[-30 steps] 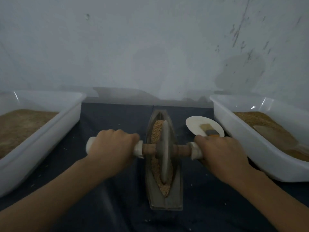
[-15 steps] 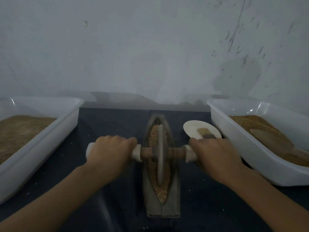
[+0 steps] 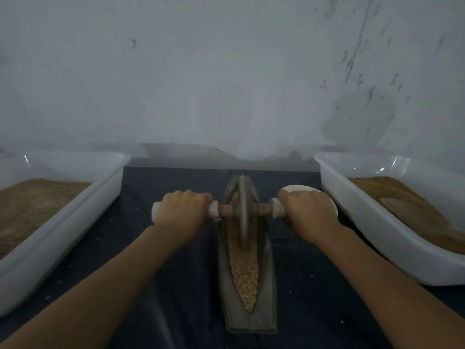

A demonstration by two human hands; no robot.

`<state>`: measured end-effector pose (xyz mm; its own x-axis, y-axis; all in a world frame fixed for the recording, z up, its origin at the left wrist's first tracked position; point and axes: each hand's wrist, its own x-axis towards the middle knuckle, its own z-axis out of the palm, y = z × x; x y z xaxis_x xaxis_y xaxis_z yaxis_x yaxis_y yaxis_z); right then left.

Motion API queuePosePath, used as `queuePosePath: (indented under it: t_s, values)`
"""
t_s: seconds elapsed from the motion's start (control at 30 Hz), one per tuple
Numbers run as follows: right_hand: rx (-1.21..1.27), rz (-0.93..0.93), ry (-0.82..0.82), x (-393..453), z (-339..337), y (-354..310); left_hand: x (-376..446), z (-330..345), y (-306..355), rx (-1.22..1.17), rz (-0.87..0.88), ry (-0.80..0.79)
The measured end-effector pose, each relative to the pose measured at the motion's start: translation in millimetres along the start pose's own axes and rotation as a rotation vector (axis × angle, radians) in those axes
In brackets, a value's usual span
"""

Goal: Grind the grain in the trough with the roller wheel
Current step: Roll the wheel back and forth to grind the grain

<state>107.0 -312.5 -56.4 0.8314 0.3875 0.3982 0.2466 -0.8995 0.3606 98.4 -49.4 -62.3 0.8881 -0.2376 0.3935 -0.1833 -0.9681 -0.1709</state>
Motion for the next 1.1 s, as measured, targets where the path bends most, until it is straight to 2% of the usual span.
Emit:
queuePosePath:
  t_s: [0.1,0.2,0.3,0.43,0.6,0.77,0.87,0.97,1.1]
  values:
    - [-0.011,-0.061,0.077,-37,-18,-4,-32,-13,-2,0.005,0.042,-0.023]
    - [0.128,-0.077,0.163,-70,-37,-8,-62,-22,-5,0.052,0.092,0.008]
    - [0.156,-0.060,0.106,-75,-34,-9,-61,-25,-5,0.087,0.111,0.047]
    - [-0.002,-0.021,0.079,-39,-16,-8,-26,-10,-2,0.035,0.027,0.023]
    - [0.033,0.046,0.034,-5,4,-2,2,7,-1,0.044,0.006,0.073]
    - [0.026,-0.042,0.054,-42,-22,-6,-30,-14,-2,0.025,0.023,-0.006]
    - [0.124,-0.059,0.146,-75,-45,-10,-70,-27,-5,0.021,0.078,0.076]
    - [0.156,-0.075,0.108,-86,-45,-12,-83,-32,-5,0.059,0.117,0.072]
    - [0.003,-0.038,0.045,-60,-33,-12,-58,-20,-2,0.043,0.098,0.072]
